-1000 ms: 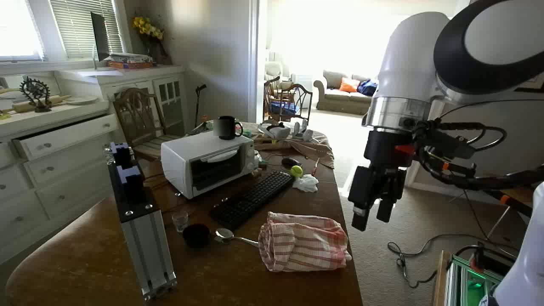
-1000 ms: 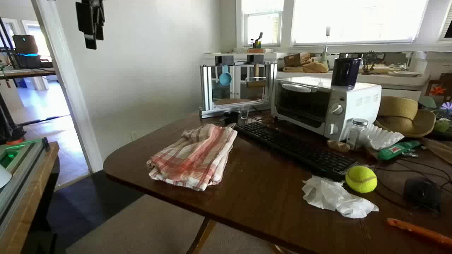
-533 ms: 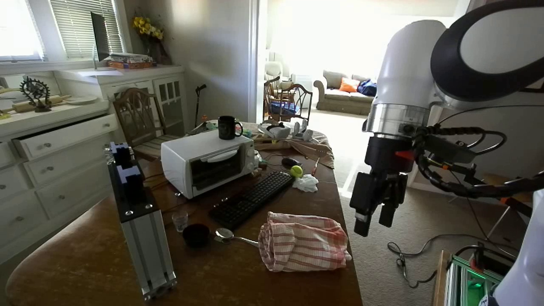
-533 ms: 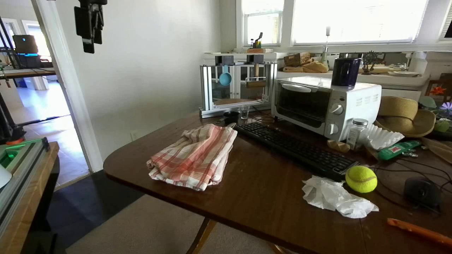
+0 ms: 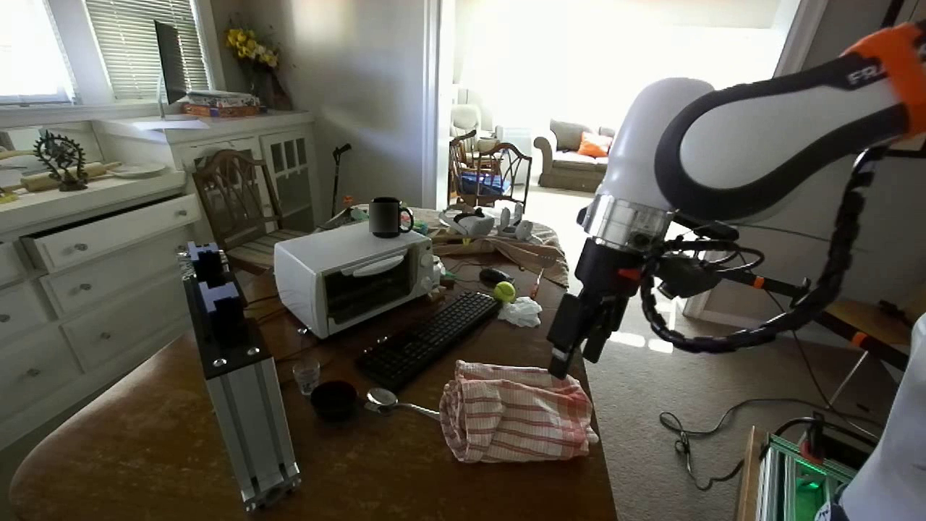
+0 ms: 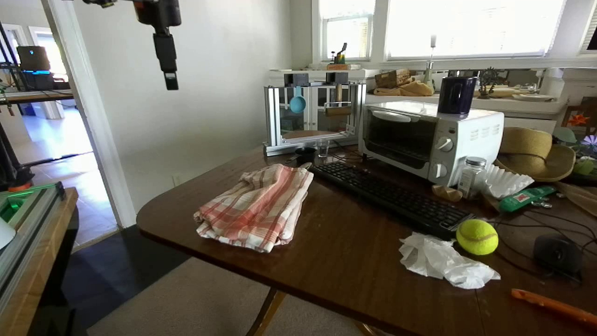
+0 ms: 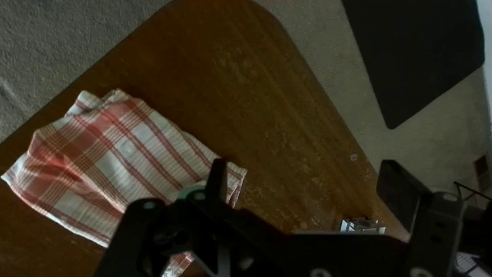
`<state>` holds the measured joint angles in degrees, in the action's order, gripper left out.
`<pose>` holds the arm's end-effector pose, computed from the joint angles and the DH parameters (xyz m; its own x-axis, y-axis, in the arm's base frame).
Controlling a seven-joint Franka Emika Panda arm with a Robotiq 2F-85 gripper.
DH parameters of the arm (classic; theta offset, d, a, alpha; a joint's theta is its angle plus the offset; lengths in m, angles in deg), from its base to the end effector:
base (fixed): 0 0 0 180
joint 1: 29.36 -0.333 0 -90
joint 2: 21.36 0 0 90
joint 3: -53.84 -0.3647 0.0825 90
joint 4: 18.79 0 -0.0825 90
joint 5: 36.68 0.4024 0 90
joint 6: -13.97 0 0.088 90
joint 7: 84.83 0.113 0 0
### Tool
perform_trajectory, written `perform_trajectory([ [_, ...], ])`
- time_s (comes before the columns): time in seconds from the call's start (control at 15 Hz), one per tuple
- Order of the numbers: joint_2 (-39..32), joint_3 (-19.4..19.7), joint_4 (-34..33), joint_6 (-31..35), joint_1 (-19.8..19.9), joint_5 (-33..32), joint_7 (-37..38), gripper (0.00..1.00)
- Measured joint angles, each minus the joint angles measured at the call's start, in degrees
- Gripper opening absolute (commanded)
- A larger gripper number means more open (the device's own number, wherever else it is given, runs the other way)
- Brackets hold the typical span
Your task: Move the towel to the right then unfold it.
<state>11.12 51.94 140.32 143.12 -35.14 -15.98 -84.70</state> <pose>0.3356 0.0562 0.4034 0.9951 -0.0980 0.0144 -0.0906 -0.9594 -0.2669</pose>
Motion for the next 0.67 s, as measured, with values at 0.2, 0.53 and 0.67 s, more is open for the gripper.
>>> perform_trajectory([
  [0.2, -9.1, 1.3, -0.4, 9.9, 0.1, -3.9, -7.2, 0.66],
  [0.53, -24.3, 1.7, -3.5, 24.7, 1.4, -13.1, -11.7, 0.27],
  [0.67, -29.3, 1.7, -5.0, 29.8, 2.5, -18.8, -11.5, 0.11],
])
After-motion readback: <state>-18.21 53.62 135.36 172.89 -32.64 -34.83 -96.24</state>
